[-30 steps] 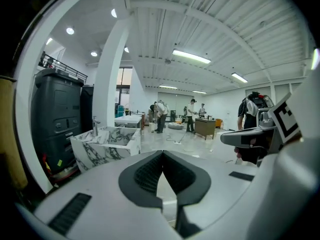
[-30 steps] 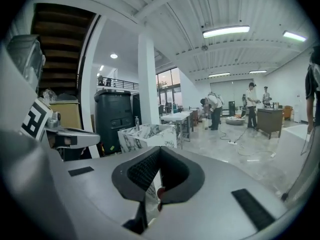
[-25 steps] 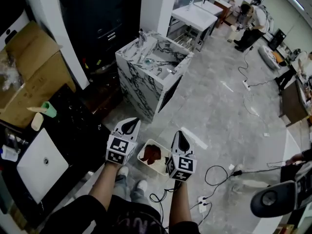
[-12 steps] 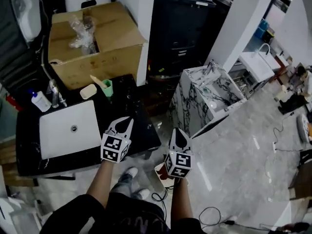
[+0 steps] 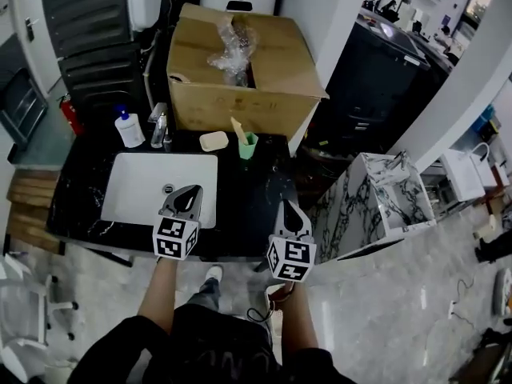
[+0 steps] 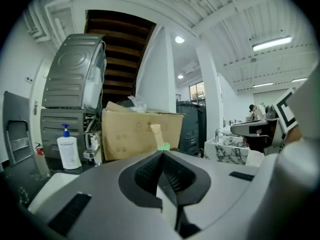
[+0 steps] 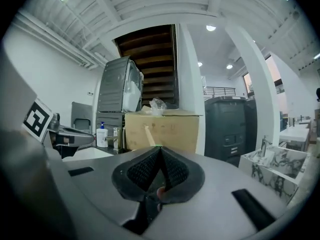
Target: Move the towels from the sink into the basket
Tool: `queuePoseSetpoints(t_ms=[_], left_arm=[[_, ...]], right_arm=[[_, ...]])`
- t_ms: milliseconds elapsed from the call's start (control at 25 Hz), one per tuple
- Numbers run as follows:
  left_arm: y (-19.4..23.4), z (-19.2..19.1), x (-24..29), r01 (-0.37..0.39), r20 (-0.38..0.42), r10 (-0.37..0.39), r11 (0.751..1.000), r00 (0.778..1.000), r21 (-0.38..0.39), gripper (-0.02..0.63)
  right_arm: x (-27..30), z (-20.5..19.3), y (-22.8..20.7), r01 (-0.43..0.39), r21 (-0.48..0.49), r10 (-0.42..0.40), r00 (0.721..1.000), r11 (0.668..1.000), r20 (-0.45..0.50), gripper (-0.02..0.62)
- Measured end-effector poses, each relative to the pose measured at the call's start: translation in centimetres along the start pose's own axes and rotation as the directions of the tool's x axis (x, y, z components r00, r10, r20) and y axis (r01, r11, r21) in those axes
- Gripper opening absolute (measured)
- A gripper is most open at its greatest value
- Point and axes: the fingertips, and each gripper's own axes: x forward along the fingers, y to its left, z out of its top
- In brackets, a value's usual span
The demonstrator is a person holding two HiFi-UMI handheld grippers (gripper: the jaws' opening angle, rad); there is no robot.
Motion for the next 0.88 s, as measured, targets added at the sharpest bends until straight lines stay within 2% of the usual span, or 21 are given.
queuePoseSetpoints(t_ms=[200, 440, 880], left_arm=[[3.1, 0.1, -1.8, -0.062, 0.018, 0.063, 0.998, 0.998, -0.03, 0.015], [3.2, 0.0, -2.3, -0.064, 0.02, 0.065, 0.997, 0.998, -0.034, 0.015], [2.7, -0.4, -2.4, -0.049, 0.014, 0.049, 0.999, 0.999, -0.013, 0.015]], right_arm=[[1.0, 0.8, 2.5, -0.045, -0.03, 0.046, 0.999, 0.999, 0.005, 0.014], [1.2, 0.9, 3.7, -0.054, -0.046, 0.054, 0.999, 0.997, 0.004, 0.014], [0.7, 0.9, 3.1, -0.024, -0.062, 0.025, 1.0, 0.998, 0.008, 0.014]])
